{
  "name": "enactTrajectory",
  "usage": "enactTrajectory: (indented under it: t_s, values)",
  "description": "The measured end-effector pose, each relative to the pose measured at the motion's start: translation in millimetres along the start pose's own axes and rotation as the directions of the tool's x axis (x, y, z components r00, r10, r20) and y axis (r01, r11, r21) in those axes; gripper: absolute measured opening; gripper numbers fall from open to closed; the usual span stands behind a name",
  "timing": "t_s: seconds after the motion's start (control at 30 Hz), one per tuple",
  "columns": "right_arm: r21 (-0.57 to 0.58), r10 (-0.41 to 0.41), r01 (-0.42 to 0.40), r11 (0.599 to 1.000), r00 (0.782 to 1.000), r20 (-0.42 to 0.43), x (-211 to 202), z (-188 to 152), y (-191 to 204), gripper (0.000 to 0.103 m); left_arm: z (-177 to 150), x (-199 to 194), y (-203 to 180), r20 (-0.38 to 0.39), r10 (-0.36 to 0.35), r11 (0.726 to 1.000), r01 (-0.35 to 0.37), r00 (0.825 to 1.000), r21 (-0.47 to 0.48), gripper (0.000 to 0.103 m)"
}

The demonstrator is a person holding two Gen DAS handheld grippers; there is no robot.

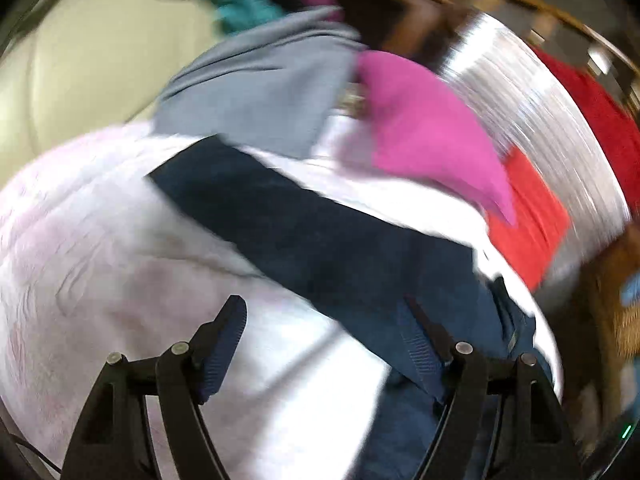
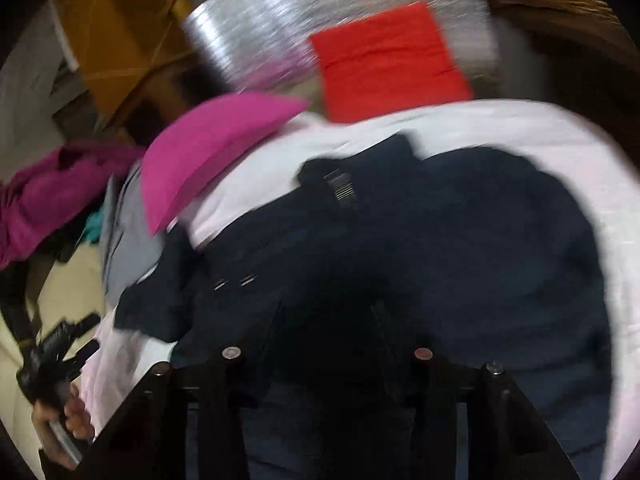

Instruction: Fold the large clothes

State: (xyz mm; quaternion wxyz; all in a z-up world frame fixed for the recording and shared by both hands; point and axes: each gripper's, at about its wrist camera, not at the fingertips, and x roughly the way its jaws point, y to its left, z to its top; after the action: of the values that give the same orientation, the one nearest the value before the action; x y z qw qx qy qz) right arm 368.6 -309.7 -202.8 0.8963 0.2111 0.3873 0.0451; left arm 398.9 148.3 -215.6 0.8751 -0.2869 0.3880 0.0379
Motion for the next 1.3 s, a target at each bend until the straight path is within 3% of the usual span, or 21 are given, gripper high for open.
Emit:
enactTrajectory:
  t_s: [0.17,0.27,0.33,0.4,0.53,0.77,0.9,1.0,1.1,1.17,1.3]
  values:
    - [-0.033,0.052,-0.055,0.998,0.995,-0.088,46,-10,48,0.046,17,30,44,-0.056,-0.030,0.986,0.021,0.998,-0.164,0.078]
    - [-0.014,0.035,-0.038,0.999,0.976,-0.216,90,-18,54,0.045,19,52,57,-0.090,-0.059,0.972,0.037,0.994,-0.231,0.077]
    - [-0.002,0.029,-0.030,1.000,0.967,-0.253,100,-25,51,0.039,17,58,68,-0.091,-0.076,0.961,0.049,0.993,-0.272,0.074]
    - [0.003,0.054,-0.055,0.998,0.971,-0.232,92,-27,48,0.039,17,65,73,-0.090,-0.107,0.950,0.075,0.990,-0.305,0.059]
    - [0.001,0.100,-0.101,0.995,0.985,-0.140,55,-23,37,0.039,23,74,80,-0.053,-0.134,0.936,0.109,0.990,-0.335,0.049]
    - [0.036,0.095,-0.094,0.995,0.994,-0.055,9,-24,7,0.038,31,95,87,-0.017,-0.196,0.908,0.175,0.981,-0.382,0.020]
    - [0.055,0.077,-0.075,0.996,0.997,-0.031,-11,-23,-11,0.038,37,81,66,0.029,-0.178,0.939,0.179,0.984,-0.295,0.008]
    - [0.077,0.073,-0.072,0.994,0.997,-0.001,-27,-22,-22,0.038,43,64,38,0.059,-0.175,0.962,0.184,0.983,-0.200,0.007]
    - [0.083,0.056,-0.059,0.995,0.998,0.037,-46,-20,-32,0.038,45,33,-12,0.093,-0.202,0.977,0.207,0.975,-0.042,0.007]
    - [0.095,0.052,-0.058,0.994,0.997,0.060,-61,-21,-41,0.038,38,12,-43,0.114,-0.244,0.969,0.238,0.963,0.058,0.007]
    - [0.121,0.032,-0.045,0.992,0.994,0.105,-89,-24,-60,0.038,10,-31,-115,0.128,-0.378,0.900,0.332,0.917,0.283,0.006]
